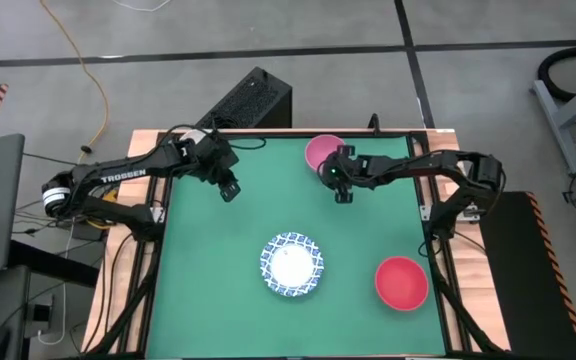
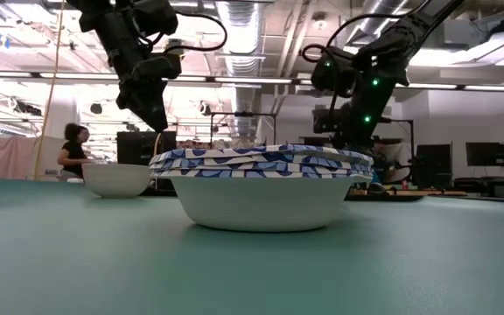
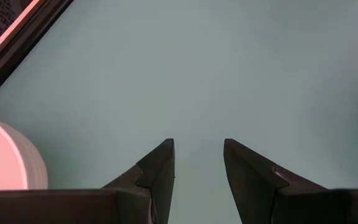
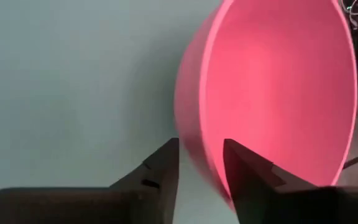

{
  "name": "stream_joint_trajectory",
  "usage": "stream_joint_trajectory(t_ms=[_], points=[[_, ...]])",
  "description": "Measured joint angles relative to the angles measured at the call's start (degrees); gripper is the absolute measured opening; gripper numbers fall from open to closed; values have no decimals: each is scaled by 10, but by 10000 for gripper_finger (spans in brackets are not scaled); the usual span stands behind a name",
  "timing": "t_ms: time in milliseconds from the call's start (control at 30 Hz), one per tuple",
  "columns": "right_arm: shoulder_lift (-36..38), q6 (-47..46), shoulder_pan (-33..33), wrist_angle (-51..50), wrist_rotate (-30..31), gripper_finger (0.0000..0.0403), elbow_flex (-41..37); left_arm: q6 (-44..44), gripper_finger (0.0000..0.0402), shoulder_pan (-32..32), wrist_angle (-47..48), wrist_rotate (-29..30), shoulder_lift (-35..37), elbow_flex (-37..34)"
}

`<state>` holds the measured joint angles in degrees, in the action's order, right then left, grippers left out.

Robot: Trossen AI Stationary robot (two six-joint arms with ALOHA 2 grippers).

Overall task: Nest bowls inside each other
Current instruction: Stack the pink bowl on top of the white with blue patterned bowl

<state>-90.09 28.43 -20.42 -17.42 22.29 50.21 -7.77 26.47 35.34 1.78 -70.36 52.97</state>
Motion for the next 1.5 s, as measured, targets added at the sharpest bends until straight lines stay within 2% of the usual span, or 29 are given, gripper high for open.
stream_joint_trajectory(t_ms=[100, 267, 300, 467, 533, 767, 867, 967, 1067, 1133, 1200, 1267, 1367, 1500], points=[[-3, 1, 0, -5, -1, 116, 0, 0, 128, -1, -4, 0, 0, 0], [4, 1, 9, -5, 2, 21, 0, 15, 128, -1, -13, 0, 0, 0], [4, -1, 9, 0, 0, 15, 1, 19, 128, -1, -17, 0, 0, 0], [9, -22, 23, -15, 0, 11, 8, 35, 128, -2, -40, -3, 0, 0], [10, -29, 37, -39, -1, 11, 19, 57, 128, -3, -44, -21, 0, 0], [14, -55, 115, -127, -5, 11, 90, 207, 128, -37, -58, -112, 0, 0], [15, -58, 158, -161, -36, 11, 131, 274, 128, -66, -67, -131, 0, 0], [15, -72, 200, -187, -63, 11, 166, 313, 128, -98, -78, -129, 0, 0], [15, -84, 238, -205, -82, 11, 192, 328, 128, -129, -97, -103, 0, 0], [15, -95, 260, -223, -90, 11, 204, 283, 128, -147, -124, -56, 0, 0], [15, -108, 278, -230, -98, 11, 215, 194, 128, -157, -150, -5, 0, 0], [15, -119, 293, -233, -118, 11, 224, 152, 128, -164, -160, -5, 0, 0], [15, -121, 311, -234, -160, 11, 236, 224, 128, -181, -150, -55, 2, 2], [15, -149, 324, -229, -212, 11, 252, 325, 128, -214, -168, -43, 1, 2]])
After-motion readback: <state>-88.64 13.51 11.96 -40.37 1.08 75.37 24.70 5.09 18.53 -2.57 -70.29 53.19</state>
